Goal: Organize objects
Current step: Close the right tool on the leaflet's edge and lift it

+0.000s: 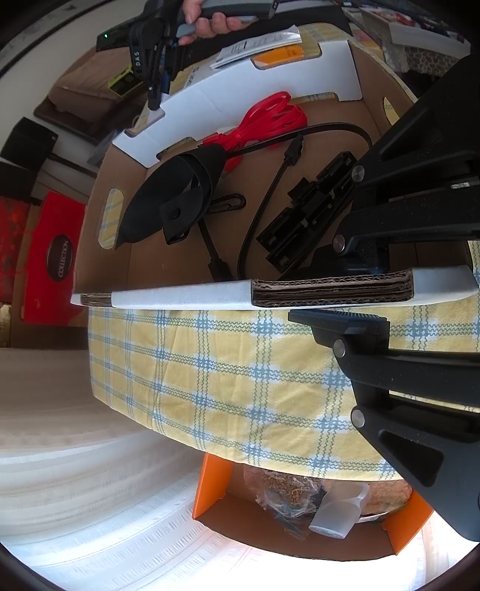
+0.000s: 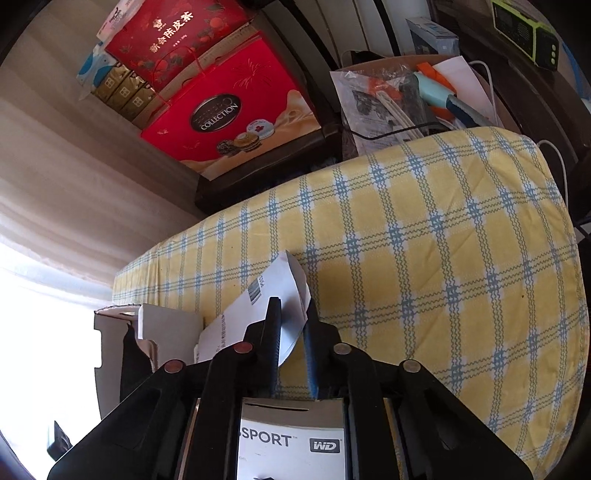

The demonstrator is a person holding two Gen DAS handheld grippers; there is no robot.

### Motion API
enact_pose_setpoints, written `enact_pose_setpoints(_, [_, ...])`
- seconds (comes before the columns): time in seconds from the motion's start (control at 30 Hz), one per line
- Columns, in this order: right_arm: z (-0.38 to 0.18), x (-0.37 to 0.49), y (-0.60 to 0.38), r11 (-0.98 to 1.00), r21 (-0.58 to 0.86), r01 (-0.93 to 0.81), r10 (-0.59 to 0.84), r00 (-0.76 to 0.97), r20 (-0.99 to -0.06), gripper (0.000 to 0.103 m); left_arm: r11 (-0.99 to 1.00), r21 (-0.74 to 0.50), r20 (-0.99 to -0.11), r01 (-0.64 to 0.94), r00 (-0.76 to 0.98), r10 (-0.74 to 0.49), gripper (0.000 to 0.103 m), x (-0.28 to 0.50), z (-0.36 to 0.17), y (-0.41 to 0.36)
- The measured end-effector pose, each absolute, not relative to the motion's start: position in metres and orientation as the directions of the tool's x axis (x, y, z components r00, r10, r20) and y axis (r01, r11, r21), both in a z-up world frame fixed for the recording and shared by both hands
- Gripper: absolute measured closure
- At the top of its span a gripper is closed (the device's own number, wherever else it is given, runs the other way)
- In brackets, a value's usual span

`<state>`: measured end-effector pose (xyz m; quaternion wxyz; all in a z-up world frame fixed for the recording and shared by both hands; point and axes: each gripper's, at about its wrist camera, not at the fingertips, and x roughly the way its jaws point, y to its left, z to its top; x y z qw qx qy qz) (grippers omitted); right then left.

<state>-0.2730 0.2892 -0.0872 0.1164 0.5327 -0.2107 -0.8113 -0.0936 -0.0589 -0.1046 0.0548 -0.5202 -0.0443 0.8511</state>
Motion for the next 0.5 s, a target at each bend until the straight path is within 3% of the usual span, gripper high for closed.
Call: enact_pose_setpoints(0.5, [-0.005, -0.243, 0.266, -0.858, 0.502, 0.111, -0.476, -0.538, -0.696, 0.101, -0.989, -0.145, -0.882, -0.037, -0.448, 0.146, 0.090, -0.096, -0.105, -0.061])
